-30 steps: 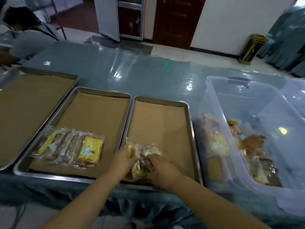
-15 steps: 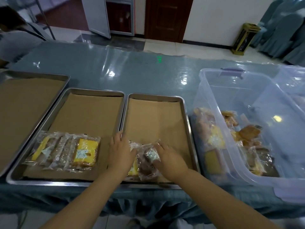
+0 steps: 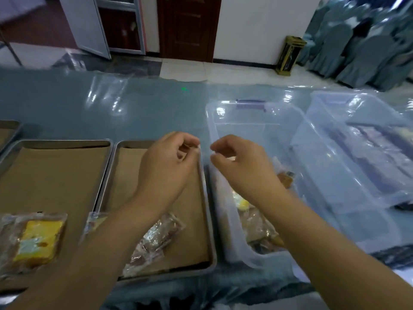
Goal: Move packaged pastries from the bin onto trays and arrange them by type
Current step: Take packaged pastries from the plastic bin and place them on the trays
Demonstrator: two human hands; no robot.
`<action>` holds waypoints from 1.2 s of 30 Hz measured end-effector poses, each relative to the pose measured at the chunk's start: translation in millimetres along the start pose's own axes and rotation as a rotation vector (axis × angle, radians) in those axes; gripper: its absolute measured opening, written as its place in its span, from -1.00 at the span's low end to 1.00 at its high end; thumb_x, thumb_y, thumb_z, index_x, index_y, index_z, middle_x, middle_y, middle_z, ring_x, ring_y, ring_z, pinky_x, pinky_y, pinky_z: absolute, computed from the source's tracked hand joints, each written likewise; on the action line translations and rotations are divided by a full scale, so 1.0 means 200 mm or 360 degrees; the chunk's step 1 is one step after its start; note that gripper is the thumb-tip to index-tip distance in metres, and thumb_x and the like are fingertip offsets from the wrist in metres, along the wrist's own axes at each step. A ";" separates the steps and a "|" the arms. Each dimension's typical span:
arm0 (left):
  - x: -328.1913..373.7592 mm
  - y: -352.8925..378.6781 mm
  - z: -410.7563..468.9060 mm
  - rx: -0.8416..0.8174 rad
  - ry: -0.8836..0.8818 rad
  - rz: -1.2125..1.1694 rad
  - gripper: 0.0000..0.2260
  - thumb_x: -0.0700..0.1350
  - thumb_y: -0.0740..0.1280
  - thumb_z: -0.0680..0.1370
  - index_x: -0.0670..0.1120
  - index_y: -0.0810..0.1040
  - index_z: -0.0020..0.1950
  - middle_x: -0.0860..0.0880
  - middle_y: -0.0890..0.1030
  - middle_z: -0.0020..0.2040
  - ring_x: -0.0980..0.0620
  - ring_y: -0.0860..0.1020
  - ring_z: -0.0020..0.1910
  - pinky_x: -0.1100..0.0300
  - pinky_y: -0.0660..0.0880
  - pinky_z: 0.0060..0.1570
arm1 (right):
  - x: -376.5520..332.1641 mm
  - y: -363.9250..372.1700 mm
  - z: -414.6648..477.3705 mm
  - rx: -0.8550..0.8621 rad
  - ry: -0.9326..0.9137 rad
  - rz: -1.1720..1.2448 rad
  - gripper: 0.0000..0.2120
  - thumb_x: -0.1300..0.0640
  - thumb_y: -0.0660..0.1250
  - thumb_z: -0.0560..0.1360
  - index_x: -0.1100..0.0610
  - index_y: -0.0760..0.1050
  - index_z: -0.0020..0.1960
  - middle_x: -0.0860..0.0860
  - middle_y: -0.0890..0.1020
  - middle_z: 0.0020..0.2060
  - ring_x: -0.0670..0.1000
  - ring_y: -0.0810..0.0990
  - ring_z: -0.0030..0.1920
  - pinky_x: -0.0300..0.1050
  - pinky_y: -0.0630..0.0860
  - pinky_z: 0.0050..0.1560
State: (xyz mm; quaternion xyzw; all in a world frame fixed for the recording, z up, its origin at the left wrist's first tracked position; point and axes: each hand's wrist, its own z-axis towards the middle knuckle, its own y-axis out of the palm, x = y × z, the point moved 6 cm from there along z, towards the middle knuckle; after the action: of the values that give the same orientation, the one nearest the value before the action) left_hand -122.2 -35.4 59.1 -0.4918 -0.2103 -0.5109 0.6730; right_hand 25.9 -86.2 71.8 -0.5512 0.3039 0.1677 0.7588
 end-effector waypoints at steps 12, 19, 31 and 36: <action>0.13 0.53 0.10 -0.0355 0.0013 0.0174 -0.91 -0.07 0.35 0.48 0.15 0.55 -0.11 0.26 0.55 -0.17 0.27 0.49 -0.13 0.31 0.44 -0.20 | 0.94 0.07 0.09 -0.1166 -0.0031 -0.0787 -0.68 -0.03 0.32 0.46 0.01 0.48 0.20 -0.07 0.60 0.03 -0.05 0.55 -0.05 -0.18 0.48 -0.09; 0.11 0.65 0.07 -0.0438 0.0071 0.0552 -0.89 -0.07 0.32 0.51 0.07 0.61 -0.02 0.18 0.59 -0.10 0.19 0.46 -0.09 0.25 0.34 -0.09 | 1.02 0.33 0.01 -0.1607 -0.0285 -0.0913 -0.61 0.04 0.34 0.43 0.11 0.40 0.22 0.10 0.54 0.08 0.12 0.52 0.02 -0.09 0.45 -0.11; 0.12 0.64 0.05 -0.0282 0.0128 0.0469 -0.89 -0.21 0.35 0.46 -0.06 0.65 -0.08 0.07 0.65 -0.13 0.09 0.54 -0.09 0.10 0.47 -0.05 | 0.77 0.37 -0.05 -0.1299 -0.0307 0.0260 -0.72 0.06 0.45 0.42 0.11 0.47 0.05 -0.02 0.47 -0.06 -0.10 0.41 -0.17 -0.24 0.40 -0.17; 0.15 0.64 0.06 -0.0289 0.0154 0.0491 -0.88 -0.23 0.35 0.48 -0.04 0.65 -0.09 0.09 0.64 -0.14 0.14 0.52 -0.13 0.16 0.46 -0.10 | 0.77 0.36 -0.07 -0.1336 -0.0206 0.0368 -0.78 0.01 0.38 0.47 0.14 0.47 -0.04 0.14 0.55 -0.08 0.01 0.47 -0.20 -0.04 0.48 -0.14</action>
State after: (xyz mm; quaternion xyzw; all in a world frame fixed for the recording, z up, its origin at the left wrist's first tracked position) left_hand 6.4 -40.7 29.9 -0.5518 -0.0528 -0.4414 0.7056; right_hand 95.1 -88.1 -83.6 -0.7624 0.2210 0.3946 0.4628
